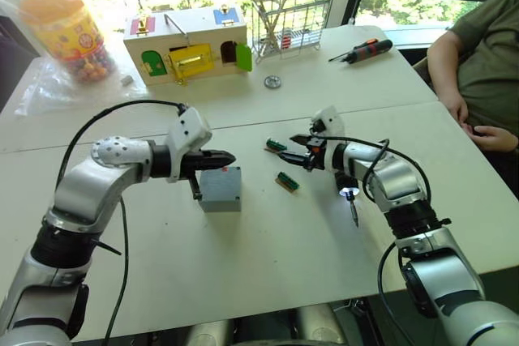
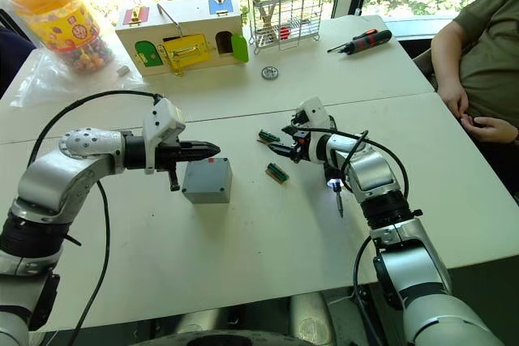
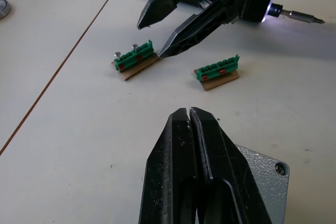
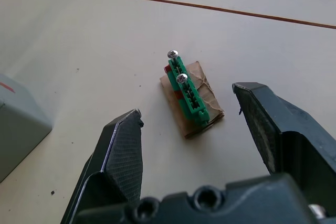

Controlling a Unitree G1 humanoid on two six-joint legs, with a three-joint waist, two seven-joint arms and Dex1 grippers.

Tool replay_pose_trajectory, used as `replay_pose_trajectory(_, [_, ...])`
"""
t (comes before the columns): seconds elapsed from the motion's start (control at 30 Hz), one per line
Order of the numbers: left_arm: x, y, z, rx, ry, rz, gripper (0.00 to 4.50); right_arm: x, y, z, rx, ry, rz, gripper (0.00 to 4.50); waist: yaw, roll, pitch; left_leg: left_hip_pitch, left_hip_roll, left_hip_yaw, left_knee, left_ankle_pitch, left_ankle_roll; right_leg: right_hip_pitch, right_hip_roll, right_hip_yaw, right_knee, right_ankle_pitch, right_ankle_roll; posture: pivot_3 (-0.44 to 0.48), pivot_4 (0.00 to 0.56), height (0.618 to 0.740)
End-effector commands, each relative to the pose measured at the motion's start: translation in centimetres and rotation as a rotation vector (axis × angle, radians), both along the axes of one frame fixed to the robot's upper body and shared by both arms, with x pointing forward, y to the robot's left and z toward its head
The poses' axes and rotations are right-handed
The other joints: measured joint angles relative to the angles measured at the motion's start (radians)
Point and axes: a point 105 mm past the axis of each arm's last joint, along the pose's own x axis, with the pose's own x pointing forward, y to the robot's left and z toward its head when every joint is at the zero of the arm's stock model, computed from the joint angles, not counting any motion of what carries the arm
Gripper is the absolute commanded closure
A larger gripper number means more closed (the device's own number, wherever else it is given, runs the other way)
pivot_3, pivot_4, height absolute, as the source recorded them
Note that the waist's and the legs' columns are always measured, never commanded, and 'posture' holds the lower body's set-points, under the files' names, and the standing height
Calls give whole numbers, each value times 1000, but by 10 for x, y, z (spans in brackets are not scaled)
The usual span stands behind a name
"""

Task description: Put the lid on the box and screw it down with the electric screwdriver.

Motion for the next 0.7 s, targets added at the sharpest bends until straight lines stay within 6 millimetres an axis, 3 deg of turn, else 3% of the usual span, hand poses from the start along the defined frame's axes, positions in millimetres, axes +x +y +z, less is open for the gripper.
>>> replay_pose_trajectory(0.03, [1,3,4,11,-42,10,4500,5,7,17,21,-68,16,1323,1,0,0,0,0,0,0,0,0,0,0,0,0,0,0,0,150,740])
replay_pose_trajectory(0.33, [1,5,-5,18,-28,20,4500,12,10,19,41,-71,2,1323,0,0,0,0,0,0,0,0,0,0,0,0,0,0,0,0,150,740])
replay_pose_trajectory(0.47, [1,6,-7,22,-26,22,4500,13,10,19,42,-67,-2,2370,0,0,0,0,0,0,0,0,0,0,0,0,0,0,0,0,150,740])
replay_pose_trajectory(0.6, [1,6,-7,22,-27,25,4500,14,10,16,41,-62,-7,4429,0,0,0,0,0,0,0,0,0,0,0,0,0,0,0,0,150,740])
replay_pose_trajectory(0.7, [1,6,-8,24,-26,27,4500,15,12,16,55,-59,-10,4472,-1,0,0,0,0,0,0,0,0,0,0,0,0,0,0,0,150,740])
